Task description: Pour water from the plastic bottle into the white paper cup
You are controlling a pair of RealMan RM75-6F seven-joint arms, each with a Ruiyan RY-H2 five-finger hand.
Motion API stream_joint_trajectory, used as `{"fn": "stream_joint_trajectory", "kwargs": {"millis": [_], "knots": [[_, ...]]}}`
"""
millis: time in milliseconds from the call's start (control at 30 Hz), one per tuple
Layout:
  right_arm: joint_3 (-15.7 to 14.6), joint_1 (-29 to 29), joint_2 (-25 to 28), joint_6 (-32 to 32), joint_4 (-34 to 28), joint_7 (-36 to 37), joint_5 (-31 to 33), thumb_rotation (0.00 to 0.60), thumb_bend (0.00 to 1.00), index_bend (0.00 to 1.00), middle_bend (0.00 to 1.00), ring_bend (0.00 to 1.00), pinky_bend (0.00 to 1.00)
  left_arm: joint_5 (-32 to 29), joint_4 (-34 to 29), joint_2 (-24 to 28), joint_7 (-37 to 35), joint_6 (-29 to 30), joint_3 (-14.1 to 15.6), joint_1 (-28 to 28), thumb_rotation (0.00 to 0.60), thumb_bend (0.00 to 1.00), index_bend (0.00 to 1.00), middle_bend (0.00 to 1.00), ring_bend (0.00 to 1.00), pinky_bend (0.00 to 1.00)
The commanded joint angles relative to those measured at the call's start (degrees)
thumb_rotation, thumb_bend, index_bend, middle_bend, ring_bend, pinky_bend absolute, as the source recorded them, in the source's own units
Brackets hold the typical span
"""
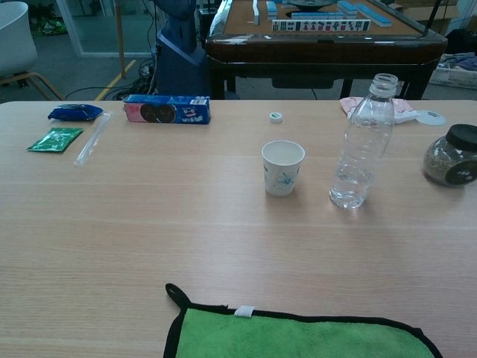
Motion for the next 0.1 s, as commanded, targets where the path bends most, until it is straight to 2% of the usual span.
{"fn": "stream_joint_trajectory", "kwargs": {"millis": [33,100], "knots": [[0.2,-0.1,0.1,-0.9,0.0,0.2,0.4,0.600,0.00,0.26,0.28,0.13,0.31,-0.1,0.0,0.1,-0.3,-0.1,0.0,0.0,0.600,0.06,0.43,0.39,0.43,0.70],[0.4,0.1,0.0,-1.5,0.1,0.1,0.6,0.600,0.00,0.26,0.28,0.13,0.31,-0.2,0.0,0.2,-0.6,-0.2,0.0,0.0,0.600,0.06,0.43,0.39,0.43,0.70]]}}
